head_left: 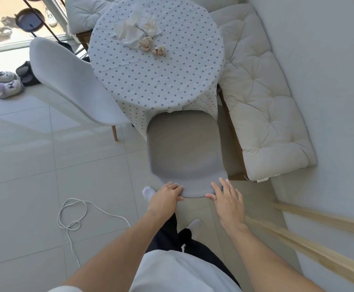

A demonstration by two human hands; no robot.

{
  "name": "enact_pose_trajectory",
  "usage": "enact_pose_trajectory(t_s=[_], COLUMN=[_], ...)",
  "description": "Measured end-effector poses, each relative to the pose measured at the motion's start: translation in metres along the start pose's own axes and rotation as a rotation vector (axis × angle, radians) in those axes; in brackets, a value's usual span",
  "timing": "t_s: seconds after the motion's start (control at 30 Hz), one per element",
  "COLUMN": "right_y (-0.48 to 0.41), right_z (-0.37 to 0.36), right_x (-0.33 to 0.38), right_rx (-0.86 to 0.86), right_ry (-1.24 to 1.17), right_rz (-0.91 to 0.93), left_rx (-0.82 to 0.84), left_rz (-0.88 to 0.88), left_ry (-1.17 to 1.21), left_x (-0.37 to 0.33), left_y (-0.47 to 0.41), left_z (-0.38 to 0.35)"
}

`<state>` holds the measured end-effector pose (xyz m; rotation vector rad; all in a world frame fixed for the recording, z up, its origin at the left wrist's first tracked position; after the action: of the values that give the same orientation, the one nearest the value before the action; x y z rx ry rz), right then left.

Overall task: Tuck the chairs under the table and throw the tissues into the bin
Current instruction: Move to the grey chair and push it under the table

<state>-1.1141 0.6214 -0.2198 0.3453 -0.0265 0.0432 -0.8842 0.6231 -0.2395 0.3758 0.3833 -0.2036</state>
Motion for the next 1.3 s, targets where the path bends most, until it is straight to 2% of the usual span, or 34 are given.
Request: enact_pose_trajectory(t_s=[0.2, 0.33, 0.6, 0.73, 0.97, 1.13, 1.3], right_y=[-0.048, -0.062, -0.091, -0.105, -0.116, -0.088, -0.065], right_z=[0.010, 0.020, 0.038, 0.049, 0.052, 0.038, 0.023], right_x=[0.013, 0.012, -0.001, -0.019, -0.030, -0.034, -0.041], right_rx=[-0.003, -0.007, -0.007, 0.057, 0.153, 0.101, 0.031], right_ry=[0.012, 0.063, 0.110, 0.082, -0.029, 0.050, 0.043], right_rz=[-0.031, -0.044, -0.082, -0.072, 0.152, 0.236, 0.233], left_rx=[0.144, 0.166, 0.104, 0.098, 0.071, 0.013, -0.110], left_rz=[0.076, 0.019, -0.020, -0.002, 0.024, 0.018, 0.044], left_ry=[0.024, 0.002, 0.014, 0.020, 0.002, -0.040, -0.003], left_x=[0.034, 0.037, 0.025, 0.007, 0.000, -0.017, -0.032], left_y=[-0.048, -0.065, -0.097, -0.107, -0.094, -0.058, -0.040], left_z=[0.015, 0.021, 0.031, 0.031, 0.020, 0.006, 0.001])
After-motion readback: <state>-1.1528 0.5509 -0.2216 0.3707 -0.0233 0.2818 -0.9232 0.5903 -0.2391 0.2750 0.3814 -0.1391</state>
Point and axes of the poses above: each hand's wrist, its own y-axis away from the middle knuckle, its own z-axis out of the back of the hand, x = y × z, the point moved 3 cm from there along -y, towards the middle knuckle, and after that the axes turned 8 degrees about -x, right-handed, at the moved point
